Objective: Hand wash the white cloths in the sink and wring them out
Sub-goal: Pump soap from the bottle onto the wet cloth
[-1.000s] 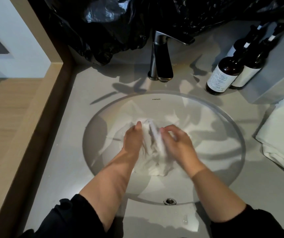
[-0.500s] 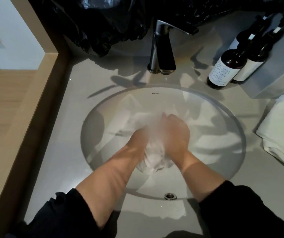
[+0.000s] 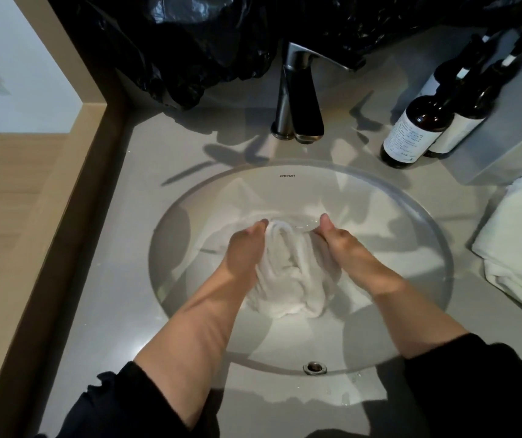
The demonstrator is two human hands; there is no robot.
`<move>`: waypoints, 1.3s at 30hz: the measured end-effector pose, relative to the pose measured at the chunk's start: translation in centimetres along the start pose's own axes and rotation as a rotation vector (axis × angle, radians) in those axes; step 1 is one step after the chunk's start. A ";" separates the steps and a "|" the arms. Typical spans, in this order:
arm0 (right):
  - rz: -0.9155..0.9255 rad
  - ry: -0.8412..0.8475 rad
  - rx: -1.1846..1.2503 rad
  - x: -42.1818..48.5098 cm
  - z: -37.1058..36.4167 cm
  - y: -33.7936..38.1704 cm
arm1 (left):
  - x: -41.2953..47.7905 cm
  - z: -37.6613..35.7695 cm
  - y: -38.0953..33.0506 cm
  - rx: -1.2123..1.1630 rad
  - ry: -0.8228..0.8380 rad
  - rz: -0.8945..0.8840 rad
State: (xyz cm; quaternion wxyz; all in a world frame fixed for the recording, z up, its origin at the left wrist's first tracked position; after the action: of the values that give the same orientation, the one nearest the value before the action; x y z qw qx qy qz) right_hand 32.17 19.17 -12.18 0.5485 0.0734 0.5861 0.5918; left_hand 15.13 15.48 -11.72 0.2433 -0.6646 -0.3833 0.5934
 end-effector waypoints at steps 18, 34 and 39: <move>-0.201 0.090 -0.325 4.4 1.9 -0.2 | 3.6 -1.4 4.3 1.301 0.322 0.100; -0.009 0.136 -0.973 10.7 -3.4 -3.6 | 4.3 0.2 5.3 1.289 0.424 0.174; -0.091 0.162 -0.891 12.2 -3.6 -3.5 | 4.6 0.6 5.9 1.166 0.398 0.189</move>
State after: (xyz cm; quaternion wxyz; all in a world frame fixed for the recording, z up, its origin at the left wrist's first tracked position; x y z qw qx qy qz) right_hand 26.77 24.88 -22.74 0.5046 -0.2421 0.3178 0.7654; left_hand 15.87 15.57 -19.19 0.5794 -0.5513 0.1171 0.5888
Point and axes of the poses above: each hand's wrist, its own x-axis towards the middle knuckle, its own z-axis out of the back of the hand, y = z × x, the point moved 4 cm from there along x, towards the middle knuckle, and after that the axes turned 11 degrees about y, right-handed, at the moved point
